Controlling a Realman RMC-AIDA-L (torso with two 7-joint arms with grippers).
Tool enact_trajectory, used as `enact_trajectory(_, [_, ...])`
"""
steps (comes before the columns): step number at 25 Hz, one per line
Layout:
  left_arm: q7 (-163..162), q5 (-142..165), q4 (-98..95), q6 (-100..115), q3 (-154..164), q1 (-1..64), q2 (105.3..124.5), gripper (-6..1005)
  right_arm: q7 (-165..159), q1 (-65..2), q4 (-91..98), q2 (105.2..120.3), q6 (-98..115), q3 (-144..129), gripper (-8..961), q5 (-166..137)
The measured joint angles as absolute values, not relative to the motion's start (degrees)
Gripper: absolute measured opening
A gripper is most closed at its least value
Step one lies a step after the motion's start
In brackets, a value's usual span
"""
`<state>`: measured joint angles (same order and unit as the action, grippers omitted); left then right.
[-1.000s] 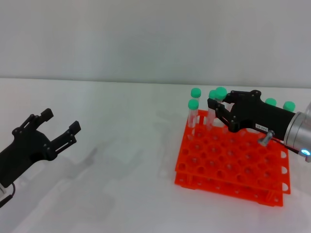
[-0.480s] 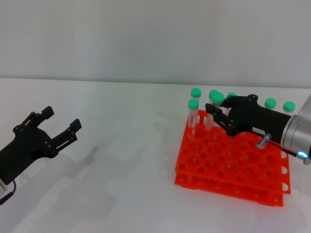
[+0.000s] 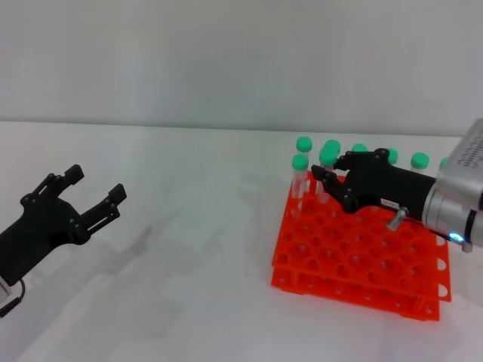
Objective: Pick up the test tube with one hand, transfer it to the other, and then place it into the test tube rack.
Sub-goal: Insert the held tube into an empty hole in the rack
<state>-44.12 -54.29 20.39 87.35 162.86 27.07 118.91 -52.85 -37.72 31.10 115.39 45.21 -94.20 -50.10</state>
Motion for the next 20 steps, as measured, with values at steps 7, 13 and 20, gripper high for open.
enact_trajectory(7, [-44.22, -54.12, 20.39, 87.36, 162.86, 27.01, 119.05, 890, -54.24, -38.58, 31.12, 115.34, 43.72, -95.34, 306, -50.10])
enact_trajectory(13, [-44.22, -54.07, 20.39, 87.41, 162.86, 26.85, 119.09, 889, -55.57, -38.63, 31.12, 115.11, 42.07, -96.12, 313, -50.28])
enact_trajectory(20, [-44.21, -54.03, 20.39, 87.43, 162.86, 26.90, 119.09, 889, -56.68, -38.59, 31.12, 115.23, 41.18, -96.36, 321, -52.81])
